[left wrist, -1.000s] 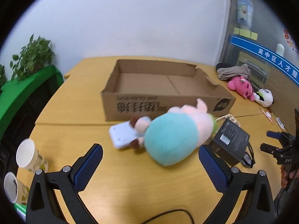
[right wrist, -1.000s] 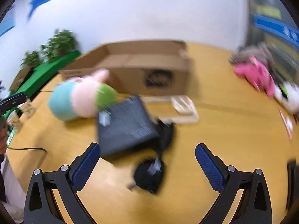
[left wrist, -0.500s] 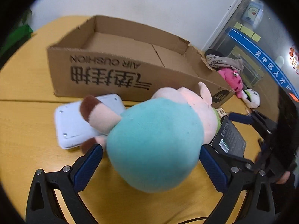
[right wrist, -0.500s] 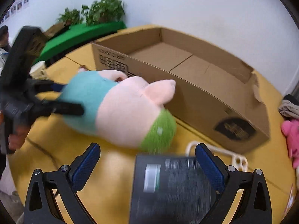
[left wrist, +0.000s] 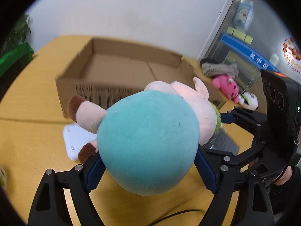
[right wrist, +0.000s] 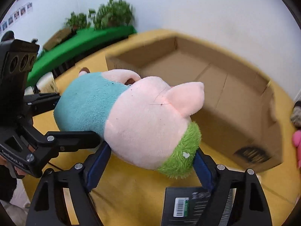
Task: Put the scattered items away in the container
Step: 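Close the left gripper on the teal-and-pink plush pig, then lift the plush pig with the left gripper and carry it over the box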
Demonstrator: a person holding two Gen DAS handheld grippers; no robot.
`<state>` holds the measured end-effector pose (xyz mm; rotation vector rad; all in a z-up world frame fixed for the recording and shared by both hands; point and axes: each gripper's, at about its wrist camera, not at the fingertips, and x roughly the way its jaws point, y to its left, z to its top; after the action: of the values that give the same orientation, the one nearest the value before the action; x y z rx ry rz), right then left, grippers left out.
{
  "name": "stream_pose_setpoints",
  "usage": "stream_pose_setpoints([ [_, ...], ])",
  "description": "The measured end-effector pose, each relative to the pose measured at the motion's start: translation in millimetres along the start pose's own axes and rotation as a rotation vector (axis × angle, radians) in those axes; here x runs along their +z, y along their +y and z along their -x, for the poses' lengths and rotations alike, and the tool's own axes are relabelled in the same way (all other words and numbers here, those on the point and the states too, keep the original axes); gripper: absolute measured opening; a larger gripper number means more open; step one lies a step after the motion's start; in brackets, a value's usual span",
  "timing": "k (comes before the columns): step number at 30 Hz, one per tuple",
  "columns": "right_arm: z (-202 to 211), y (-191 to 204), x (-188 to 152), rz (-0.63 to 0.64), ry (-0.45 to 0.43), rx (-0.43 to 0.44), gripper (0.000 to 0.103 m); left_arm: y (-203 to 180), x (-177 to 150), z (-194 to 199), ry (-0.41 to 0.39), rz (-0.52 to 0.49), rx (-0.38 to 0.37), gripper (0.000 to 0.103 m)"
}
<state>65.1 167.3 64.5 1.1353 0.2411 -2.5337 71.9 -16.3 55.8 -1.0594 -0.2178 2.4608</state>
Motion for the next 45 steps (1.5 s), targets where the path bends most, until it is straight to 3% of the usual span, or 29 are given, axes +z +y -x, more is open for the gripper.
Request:
stream_pose_setpoints([
  [6,81,3,80,0.065,-0.2,-0.078,0.087,-31,87,77,-0.174,-0.115,0.025,0.086],
  [11,139,-9,157,0.072,-0.348,-0.084,0.087,-59,173,133,-0.288,-0.214,0.087,0.086],
  [17,198,-19,242,0.097,-0.462,-0.138,0.086,-77,270,186,-0.358,-0.27,0.09,0.086],
  [23,236,-33,327,0.112,-0.498,-0.171,0.086,-98,361,217,-0.37,-0.303,0.129,0.086],
  [29,236,-47,385,0.122,-0.468,-0.232,0.083,-93,419,207,-0.345,-0.281,0.164,0.086],
  [35,214,-77,404,0.091,-0.443,-0.236,0.082,-84,443,173,-0.324,-0.276,0.184,0.084],
  [40,161,-103,398,0.09,-0.4,-0.236,0.081,-59,447,115,-0.266,-0.275,0.155,0.084],
  [45,76,-129,387,0.068,-0.316,-0.224,0.079,-16,439,34,-0.164,-0.236,0.133,0.082],
])
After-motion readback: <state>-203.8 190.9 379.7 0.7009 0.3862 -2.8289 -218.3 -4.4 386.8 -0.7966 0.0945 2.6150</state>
